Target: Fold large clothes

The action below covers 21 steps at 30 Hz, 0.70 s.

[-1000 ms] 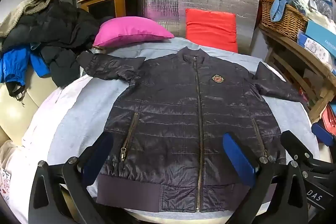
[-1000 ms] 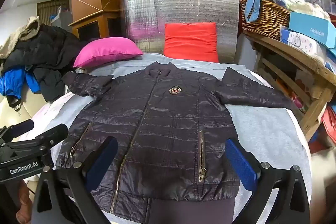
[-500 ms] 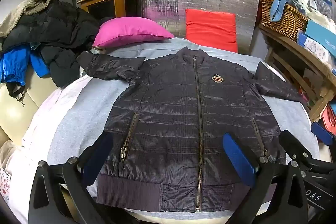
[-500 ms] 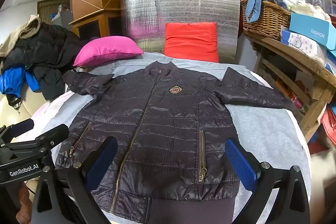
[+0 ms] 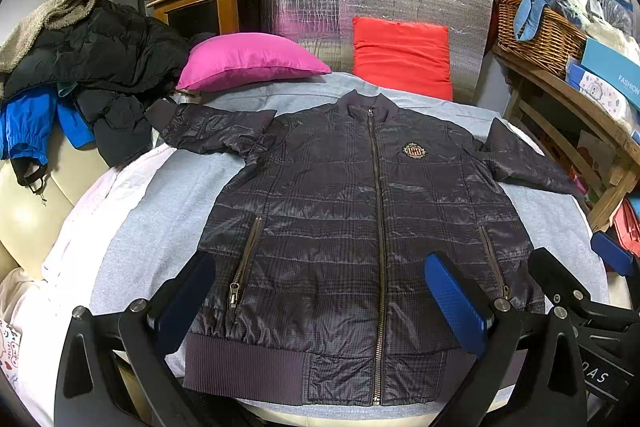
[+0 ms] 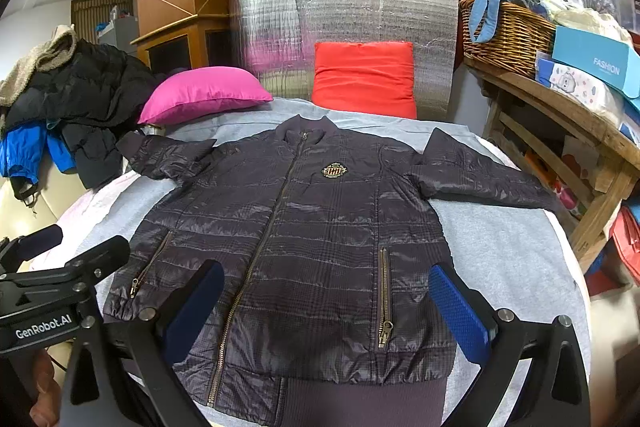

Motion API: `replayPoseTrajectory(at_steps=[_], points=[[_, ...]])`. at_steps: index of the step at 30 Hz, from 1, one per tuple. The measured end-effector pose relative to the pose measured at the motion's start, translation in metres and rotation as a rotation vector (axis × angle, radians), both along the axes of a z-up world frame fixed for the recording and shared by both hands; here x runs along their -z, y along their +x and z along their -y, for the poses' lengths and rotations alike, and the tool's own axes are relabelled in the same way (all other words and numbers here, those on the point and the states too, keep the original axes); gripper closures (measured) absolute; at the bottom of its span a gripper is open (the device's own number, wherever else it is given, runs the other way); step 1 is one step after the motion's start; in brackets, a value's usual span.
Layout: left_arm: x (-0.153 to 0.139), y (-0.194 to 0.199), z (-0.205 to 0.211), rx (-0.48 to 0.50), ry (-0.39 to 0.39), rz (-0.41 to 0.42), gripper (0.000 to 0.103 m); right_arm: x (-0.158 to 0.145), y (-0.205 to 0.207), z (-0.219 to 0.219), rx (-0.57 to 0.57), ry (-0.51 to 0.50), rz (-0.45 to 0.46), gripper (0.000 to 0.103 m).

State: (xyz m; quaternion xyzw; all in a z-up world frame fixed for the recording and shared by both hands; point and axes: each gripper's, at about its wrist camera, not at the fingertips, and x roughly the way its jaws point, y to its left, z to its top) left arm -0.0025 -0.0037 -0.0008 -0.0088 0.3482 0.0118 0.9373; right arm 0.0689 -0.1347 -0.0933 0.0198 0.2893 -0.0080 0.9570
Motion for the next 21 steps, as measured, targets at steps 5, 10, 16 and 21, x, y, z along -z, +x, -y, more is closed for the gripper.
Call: replayPoseTrajectory(at_steps=[5, 10, 16, 21], points=[[-0.0030, 0.0006, 0.0017, 0.001, 0.001, 0.001, 0.000, -0.0009, 0.0010, 0.0000, -0.001, -0.004, 0.000, 0.000], [-0.0033, 0.0006, 0.0022, 0.001, 0.001, 0.002, 0.000, -0.0024, 0.0004, -0.0006, 0.000, -0.005, 0.002, 0.000], [-0.0032, 0.0006, 0.0017, 0.000, 0.000, 0.000, 0.000, -0.0033, 0.0003, -0.0008, 0.000, -0.008, 0.003, 0.000], [-0.0038, 0.0007, 0.0020, 0.000, -0.002, 0.000, 0.000, -0.0042, -0.0002, -0.0014, 0.001, -0.008, 0.000, 0.000]])
